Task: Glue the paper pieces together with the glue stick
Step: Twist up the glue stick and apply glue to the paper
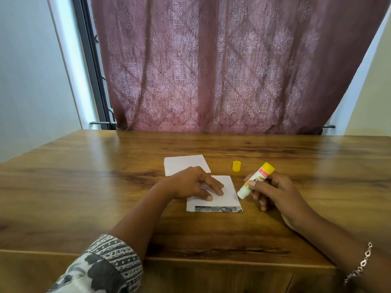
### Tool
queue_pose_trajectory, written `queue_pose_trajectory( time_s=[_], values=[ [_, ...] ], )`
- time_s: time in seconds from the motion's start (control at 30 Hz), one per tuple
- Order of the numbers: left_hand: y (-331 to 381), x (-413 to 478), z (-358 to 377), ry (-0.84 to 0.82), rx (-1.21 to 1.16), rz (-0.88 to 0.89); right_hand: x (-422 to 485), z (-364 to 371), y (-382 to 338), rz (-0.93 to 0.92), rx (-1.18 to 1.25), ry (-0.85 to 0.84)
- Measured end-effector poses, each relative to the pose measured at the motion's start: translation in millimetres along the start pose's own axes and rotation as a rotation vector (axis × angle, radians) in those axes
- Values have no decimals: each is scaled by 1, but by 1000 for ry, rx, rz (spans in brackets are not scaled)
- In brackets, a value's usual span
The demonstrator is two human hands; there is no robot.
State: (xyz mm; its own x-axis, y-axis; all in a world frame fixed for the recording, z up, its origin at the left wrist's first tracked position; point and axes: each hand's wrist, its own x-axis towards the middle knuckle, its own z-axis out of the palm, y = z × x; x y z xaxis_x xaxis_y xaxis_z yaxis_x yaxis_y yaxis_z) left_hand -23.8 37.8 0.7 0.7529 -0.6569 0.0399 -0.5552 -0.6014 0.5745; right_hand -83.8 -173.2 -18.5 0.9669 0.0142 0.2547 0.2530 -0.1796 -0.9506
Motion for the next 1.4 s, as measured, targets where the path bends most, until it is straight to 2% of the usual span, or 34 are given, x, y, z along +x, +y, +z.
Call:
queue_pose_trajectory(
  time_s=[0.13,0.37,0.73,1.0,1.23,1.4],
  values=[
    [1,0,0,-45,40,-37,0,0,0,18,3,2],
    [6,-1,4,0,163,-90,1,0,-1,30,29,66],
    [18,-1,11,157,484,-212,4,0,1,32,29,91],
    [22,5,26,307,687,-284,13,1,1,102,32,67],
    [25,6,31,325,710,-281,46,4,-2,139,-103,66],
    [26,6,30,316,710,-267,62,15,5,69,-184,75]
  ],
)
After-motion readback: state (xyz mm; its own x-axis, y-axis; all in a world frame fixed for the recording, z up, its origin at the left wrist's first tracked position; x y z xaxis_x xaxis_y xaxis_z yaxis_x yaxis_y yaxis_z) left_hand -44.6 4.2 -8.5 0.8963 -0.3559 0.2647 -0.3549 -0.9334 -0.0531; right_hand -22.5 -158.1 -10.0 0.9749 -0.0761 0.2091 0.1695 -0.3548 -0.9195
